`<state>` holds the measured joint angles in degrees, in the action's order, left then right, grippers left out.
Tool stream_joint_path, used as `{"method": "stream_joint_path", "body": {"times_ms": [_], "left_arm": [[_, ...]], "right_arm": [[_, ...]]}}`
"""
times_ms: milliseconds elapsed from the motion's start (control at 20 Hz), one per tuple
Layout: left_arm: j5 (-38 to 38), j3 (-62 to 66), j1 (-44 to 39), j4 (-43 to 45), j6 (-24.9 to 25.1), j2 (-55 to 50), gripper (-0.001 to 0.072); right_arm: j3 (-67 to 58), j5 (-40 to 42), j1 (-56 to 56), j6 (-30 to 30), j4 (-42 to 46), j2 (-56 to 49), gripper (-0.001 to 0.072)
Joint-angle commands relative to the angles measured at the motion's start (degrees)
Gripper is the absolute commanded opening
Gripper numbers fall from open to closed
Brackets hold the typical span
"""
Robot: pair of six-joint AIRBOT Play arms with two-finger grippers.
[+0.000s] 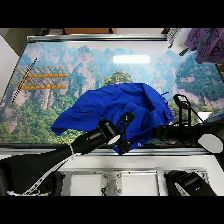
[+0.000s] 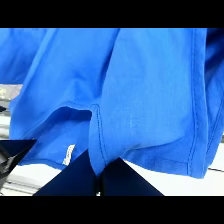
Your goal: Fold the clothes and pants, and hang the long-sleeved shirts on hangers.
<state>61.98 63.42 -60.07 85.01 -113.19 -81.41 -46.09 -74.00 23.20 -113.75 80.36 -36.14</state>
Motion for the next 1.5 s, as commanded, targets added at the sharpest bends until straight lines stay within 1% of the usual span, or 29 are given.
{"method": "stream_joint_path", "body": {"times_ms": [0,50,100,150,200,300,400,500,600,700,800,850,900,950,1050,1250,1300,1400,1450], "left_arm": [[1.66,0.07,-0.83,4.26,-2.21,-1.84,0.0612],[2.64,0.07,-0.81,5.75,-3.34,-1.92,0.0610],[4.09,0.11,-0.22,8.55,-4.52,-1.81,0.0381],[5.42,0.13,0.72,11.26,-4.63,-1.03,0.0019],[6.78,0.66,2.21,12.92,-4.66,0.42,0.0011],[11.45,6.54,6.56,11.98,-3.65,4.94,0.0011],[12.94,15.15,9.33,7.63,-1.51,9.94,0.0011],[13.42,21.42,9.53,4.39,0.35,13.92,0.0010],[17.03,23.30,8.24,4.37,-0.11,17.16,0.0010],[20.68,20.28,6.40,3.43,-3.91,19.65,0.0010],[19.96,12.94,3.30,0.63,-8.52,22.56,0.0010],[18.40,9.18,1.55,-1.44,-10.12,23.65,0.0011],[16.81,6.21,0.39,-3.30,-10.54,24.22,0.0011],[15.30,4.02,-0.07,-4.66,-10.54,24.15,0.0011],[12.94,1.97,1.31,-5.55,-10.43,22.67,0.0011],[7.98,1.92,7.39,-5.68,-8.15,18.84,0.0011],[7.30,1.92,8.44,-5.79,-7.17,18.29,0.0012],[7.28,1.92,8.87,-7.63,-3.02,17.62,0.0013],[6.82,1.92,8.87,-8.76,-1.09,17.53,0.0159]], "right_arm": [[-0.68,-0.04,-0.02,-0.02,-0.04,0.17,0.0010],[-0.70,-0.37,-0.02,-0.02,-0.04,0.17,0.0010],[-0.83,-1.20,-0.07,0.02,0.22,0.15,0.0010],[-1.25,-2.16,-0.20,0.98,0.85,0.09,0.0010],[-2.54,-3.52,-0.39,2.51,2.32,-0.28,0.0010],[-9.40,-8.83,-2.05,7.15,6.14,-3.08,0.0009],[-19.45,-15.43,-4.63,12.37,6.38,-8.39,0.0010],[-29.40,-22.69,-5.14,15.02,6.40,-14.38,0.0009],[-34.99,-27.74,-4.70,14.99,6.40,-18.08,0.0010],[-35.15,-30.29,-3.54,13.46,6.38,-18.25,0.0010],[-34.29,-31.56,-1.09,10.60,5.95,-17.18,0.0010],[-33.55,-31.56,0.59,8.66,5.99,-16.20,0.0010],[-32.76,-31.54,2.14,6.80,5.99,-15.45,0.0009],[-31.91,-31.52,3.54,5.44,5.99,-15.06,0.0009],[-30.10,-31.30,4.81,5.27,6.01,-15.37,0.0010],[-28.26,-30.82,4.83,5.75,6.86,-17.62,0.0010],[-28.26,-30.82,4.83,5.75,6.86,-18.08,0.0011],[-28.26,-30.84,4.83,5.75,6.84,-18.69,0.0011],[-28.26,-30.82,4.83,5.75,6.84,-18.84,0.0011]]}}
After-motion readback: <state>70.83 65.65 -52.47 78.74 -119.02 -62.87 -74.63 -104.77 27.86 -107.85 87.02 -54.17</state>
